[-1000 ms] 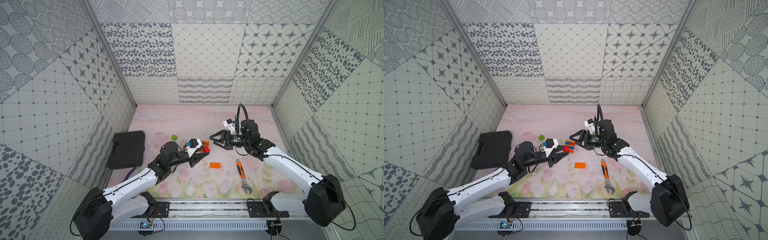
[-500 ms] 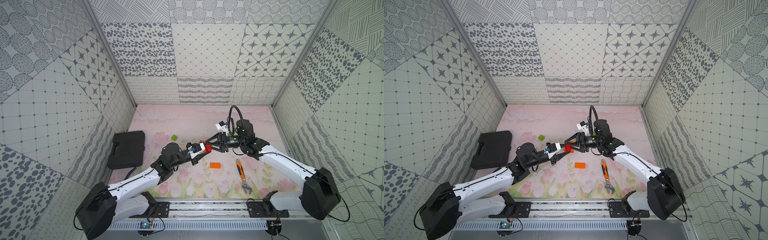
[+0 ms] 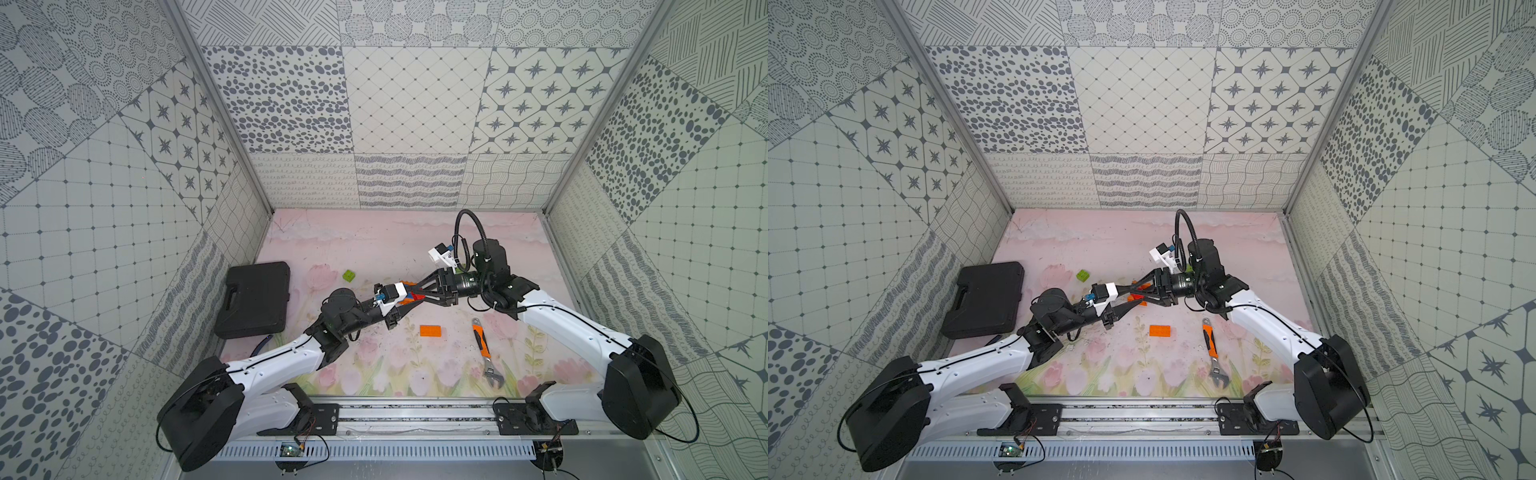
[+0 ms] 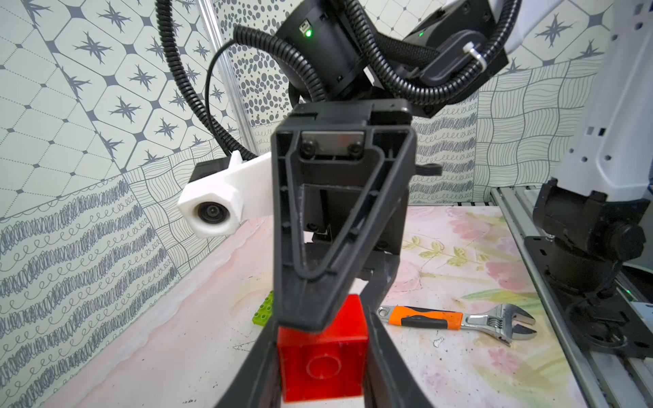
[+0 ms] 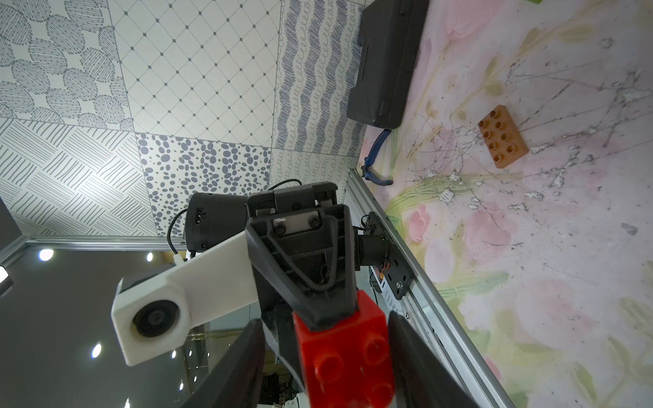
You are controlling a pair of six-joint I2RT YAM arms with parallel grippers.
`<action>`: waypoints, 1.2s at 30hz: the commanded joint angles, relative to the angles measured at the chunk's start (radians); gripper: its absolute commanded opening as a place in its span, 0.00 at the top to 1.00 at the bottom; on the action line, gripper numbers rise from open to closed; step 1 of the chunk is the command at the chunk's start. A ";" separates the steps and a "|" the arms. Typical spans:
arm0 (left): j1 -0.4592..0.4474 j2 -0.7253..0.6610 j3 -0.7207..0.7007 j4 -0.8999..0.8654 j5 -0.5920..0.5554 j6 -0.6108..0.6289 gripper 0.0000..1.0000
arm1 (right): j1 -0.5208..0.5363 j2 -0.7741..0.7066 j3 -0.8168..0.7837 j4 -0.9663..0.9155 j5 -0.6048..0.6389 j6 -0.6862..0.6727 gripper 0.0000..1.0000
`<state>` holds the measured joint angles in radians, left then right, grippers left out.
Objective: Assemble the number 5 with lego
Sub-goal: Place the lego brick at the center of the board.
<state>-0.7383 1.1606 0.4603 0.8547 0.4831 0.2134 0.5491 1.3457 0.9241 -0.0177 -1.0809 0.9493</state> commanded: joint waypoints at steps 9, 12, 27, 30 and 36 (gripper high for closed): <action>0.019 -0.013 0.014 0.015 0.074 -0.088 0.88 | 0.003 0.009 0.054 0.041 -0.062 -0.045 0.63; 0.020 -0.022 0.017 -0.018 0.097 -0.089 0.83 | 0.000 -0.001 0.059 0.017 -0.044 -0.060 0.67; 0.020 -0.020 0.033 -0.048 0.112 -0.097 0.81 | -0.002 -0.021 0.041 0.012 -0.002 -0.057 0.70; 0.021 -0.018 0.034 -0.056 0.095 -0.099 0.72 | -0.002 -0.036 0.039 -0.008 0.013 -0.082 0.75; 0.018 -0.047 0.062 -0.210 0.044 -0.126 0.46 | -0.005 -0.034 0.060 -0.191 0.125 -0.204 0.79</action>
<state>-0.7219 1.1347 0.4881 0.7769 0.5632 0.1181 0.5438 1.3323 0.9527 -0.1081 -1.0313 0.8490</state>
